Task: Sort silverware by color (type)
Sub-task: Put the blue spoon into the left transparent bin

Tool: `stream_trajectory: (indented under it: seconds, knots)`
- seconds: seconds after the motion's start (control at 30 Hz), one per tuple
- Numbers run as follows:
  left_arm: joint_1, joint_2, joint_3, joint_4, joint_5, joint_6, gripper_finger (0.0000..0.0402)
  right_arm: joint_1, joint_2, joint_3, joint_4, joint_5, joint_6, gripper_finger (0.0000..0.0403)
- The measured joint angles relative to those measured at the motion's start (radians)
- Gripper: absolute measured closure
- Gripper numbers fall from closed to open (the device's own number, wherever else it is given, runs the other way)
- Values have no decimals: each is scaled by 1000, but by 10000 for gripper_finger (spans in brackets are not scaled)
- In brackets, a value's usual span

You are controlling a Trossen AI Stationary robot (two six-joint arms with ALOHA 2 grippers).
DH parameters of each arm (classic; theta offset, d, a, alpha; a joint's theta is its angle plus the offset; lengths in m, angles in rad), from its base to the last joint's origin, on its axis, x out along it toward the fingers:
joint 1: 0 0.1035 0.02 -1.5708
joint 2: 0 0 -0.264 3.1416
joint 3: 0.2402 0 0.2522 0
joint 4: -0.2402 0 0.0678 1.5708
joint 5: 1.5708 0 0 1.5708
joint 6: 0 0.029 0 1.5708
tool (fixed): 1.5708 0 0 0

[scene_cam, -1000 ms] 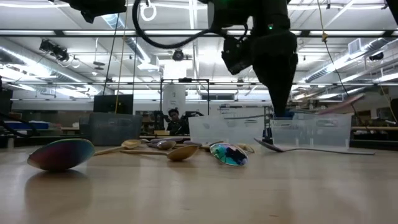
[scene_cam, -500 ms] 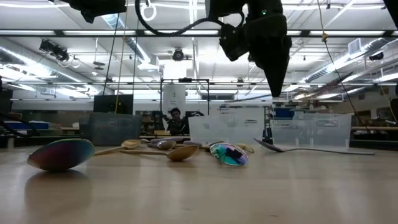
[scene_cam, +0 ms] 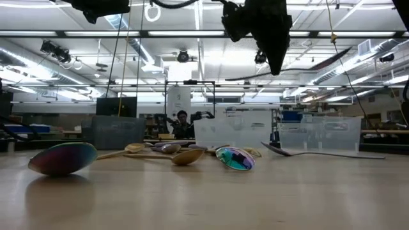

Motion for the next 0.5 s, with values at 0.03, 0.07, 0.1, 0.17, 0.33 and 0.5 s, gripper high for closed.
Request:
stream_trajectory:
  seconds: [0.03,0.07,0.1,0.17,0.33,0.5]
  knots:
    - [0,0,0,0,0,0,260,0,0,12,-7,0,0,378]
    - [0,0,0,0,0,0,260,-1,0,23,-15,0,-1,378]
    - [0,0,0,0,0,0,260,-2,0,35,-27,0,-4,378]
    - [0,0,0,0,0,0,260,-1,0,60,-53,0,-8,378]
    - [0,0,0,0,0,0,260,-1,-1,124,-94,8,-16,378]
    - [0,0,0,0,0,0,260,-5,-9,173,-94,8,-27,378]
